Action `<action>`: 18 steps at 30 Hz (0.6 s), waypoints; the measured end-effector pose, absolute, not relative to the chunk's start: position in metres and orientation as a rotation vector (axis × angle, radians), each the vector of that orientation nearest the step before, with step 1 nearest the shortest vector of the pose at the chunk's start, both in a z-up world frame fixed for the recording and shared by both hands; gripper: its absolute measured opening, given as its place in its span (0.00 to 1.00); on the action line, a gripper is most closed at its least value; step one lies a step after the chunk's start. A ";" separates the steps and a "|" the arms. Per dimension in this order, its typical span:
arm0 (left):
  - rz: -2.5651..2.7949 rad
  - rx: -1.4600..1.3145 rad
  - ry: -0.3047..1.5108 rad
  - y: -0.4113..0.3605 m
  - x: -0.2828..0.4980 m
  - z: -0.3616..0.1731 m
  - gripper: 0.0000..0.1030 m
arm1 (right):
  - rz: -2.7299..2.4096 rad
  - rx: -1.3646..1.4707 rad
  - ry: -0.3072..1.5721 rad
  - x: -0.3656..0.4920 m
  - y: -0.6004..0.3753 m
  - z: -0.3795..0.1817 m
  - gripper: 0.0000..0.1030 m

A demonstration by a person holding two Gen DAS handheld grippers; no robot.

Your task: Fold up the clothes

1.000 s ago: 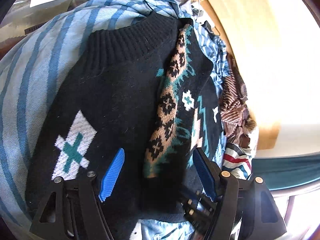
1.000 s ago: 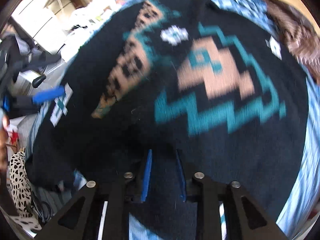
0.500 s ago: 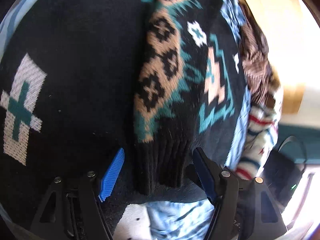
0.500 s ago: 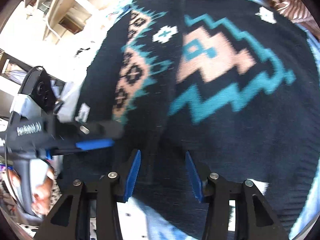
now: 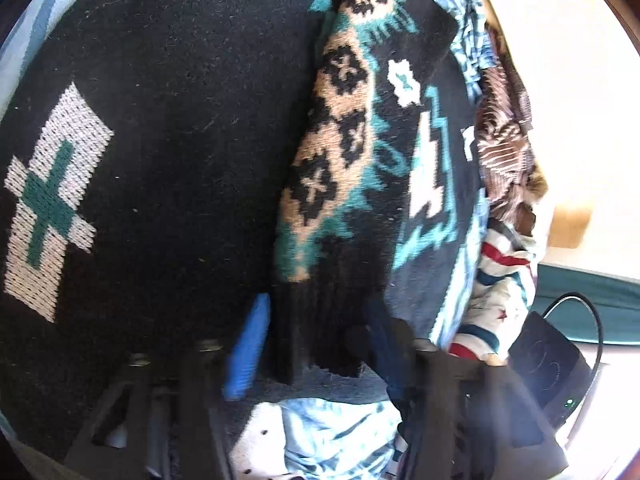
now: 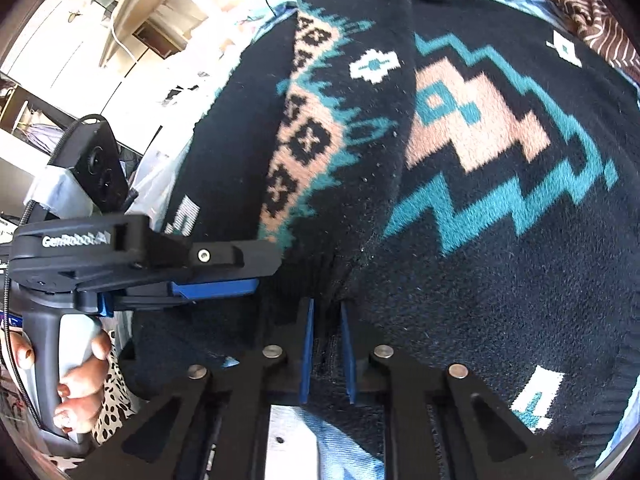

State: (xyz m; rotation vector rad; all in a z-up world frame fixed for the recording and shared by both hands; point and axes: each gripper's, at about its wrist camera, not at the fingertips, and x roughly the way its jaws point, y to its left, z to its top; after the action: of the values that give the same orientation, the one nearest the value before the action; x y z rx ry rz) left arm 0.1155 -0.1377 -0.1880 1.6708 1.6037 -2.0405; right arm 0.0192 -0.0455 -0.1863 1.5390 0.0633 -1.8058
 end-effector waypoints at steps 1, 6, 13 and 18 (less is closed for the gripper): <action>-2.042 1.666 1.613 -0.138 0.115 -0.188 0.68 | -1.814 1.528 0.045 0.020 -0.045 -0.183 0.13; -1.979 1.766 1.508 -0.129 0.106 -0.192 0.68 | -1.830 1.503 -0.035 0.020 -0.036 -0.168 0.12; -1.787 1.684 1.792 -0.145 0.115 -0.200 0.68 | -1.797 1.466 -0.167 0.011 -0.018 -0.150 0.08; -1.737 1.652 1.862 -0.153 0.124 -0.199 0.68 | -1.863 1.512 0.004 0.010 -0.032 -0.157 0.11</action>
State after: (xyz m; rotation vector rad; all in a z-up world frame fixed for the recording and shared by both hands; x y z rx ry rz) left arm 0.1242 -0.1532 -0.1990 1.6521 1.8620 -1.7373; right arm 0.0105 -0.0319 -0.1572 1.5116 0.0045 -1.8631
